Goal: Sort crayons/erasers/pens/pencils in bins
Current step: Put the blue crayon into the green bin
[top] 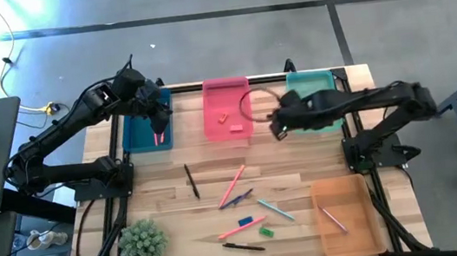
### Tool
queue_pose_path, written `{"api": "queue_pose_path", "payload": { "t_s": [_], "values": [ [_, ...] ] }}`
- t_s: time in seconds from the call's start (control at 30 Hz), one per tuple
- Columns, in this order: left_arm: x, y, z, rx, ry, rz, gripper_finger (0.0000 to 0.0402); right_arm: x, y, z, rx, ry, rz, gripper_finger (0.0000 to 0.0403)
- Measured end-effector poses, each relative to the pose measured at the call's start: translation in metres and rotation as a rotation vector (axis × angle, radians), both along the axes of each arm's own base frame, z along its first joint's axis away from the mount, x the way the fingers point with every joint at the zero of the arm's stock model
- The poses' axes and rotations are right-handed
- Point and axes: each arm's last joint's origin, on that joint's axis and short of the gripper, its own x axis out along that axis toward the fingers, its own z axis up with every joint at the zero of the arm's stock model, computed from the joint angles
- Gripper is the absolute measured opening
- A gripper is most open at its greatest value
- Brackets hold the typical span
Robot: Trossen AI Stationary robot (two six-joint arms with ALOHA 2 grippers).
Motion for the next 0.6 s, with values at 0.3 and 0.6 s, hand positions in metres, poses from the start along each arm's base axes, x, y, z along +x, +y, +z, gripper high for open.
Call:
{"api": "queue_pose_path", "payload": {
  "t_s": [0.3, 0.6],
  "values": [
    [0.002, 0.002, 0.001, 0.012, -0.014, 0.002, 0.009, -0.054, -0.036, 0.035, -0.109, -0.002, -0.088, 0.0007],
    [0.007, 0.007, 0.006, 0.06, -0.081, 0.017, 0.009, -0.095, -0.064, 0.033, -0.1, 0.077, -0.16, 0.0007]
  ]
}}
